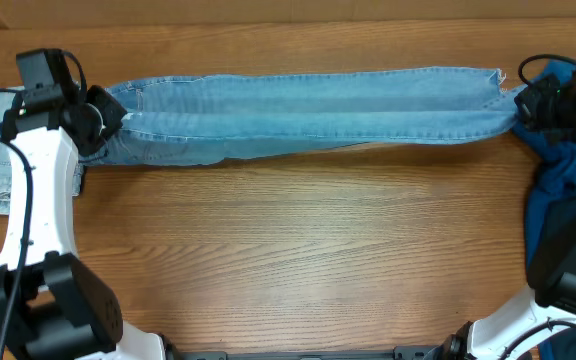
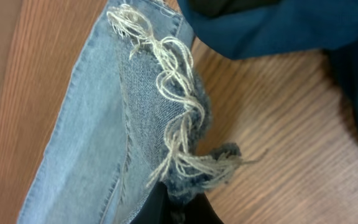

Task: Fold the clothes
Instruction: 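Fold the lower half of the jeans up over the upper half with both grippers, then lay the folded edge down and release the right gripper, lifting it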

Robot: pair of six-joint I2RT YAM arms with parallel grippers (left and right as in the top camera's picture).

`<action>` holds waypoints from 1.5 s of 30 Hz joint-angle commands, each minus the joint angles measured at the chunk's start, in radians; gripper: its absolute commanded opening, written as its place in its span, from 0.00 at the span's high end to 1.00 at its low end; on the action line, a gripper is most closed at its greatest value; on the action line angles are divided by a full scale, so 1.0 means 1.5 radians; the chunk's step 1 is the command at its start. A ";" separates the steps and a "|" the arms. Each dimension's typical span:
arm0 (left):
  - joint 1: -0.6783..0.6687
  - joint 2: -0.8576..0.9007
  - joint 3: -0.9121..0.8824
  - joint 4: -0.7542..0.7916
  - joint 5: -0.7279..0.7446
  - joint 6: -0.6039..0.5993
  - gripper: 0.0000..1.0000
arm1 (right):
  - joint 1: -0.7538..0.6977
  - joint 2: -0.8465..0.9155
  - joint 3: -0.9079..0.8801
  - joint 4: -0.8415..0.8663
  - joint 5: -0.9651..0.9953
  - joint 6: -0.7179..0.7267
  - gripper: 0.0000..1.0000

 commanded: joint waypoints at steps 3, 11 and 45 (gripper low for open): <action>-0.010 0.077 0.078 0.043 -0.041 0.026 0.96 | -0.001 0.068 0.039 0.033 0.046 0.035 0.96; -0.021 0.078 0.078 0.107 -0.061 0.031 0.96 | 0.000 0.110 0.039 0.072 0.043 0.076 0.96; -0.053 0.078 0.078 0.077 -0.129 0.048 0.96 | 0.001 0.274 0.275 -0.148 0.058 0.162 0.96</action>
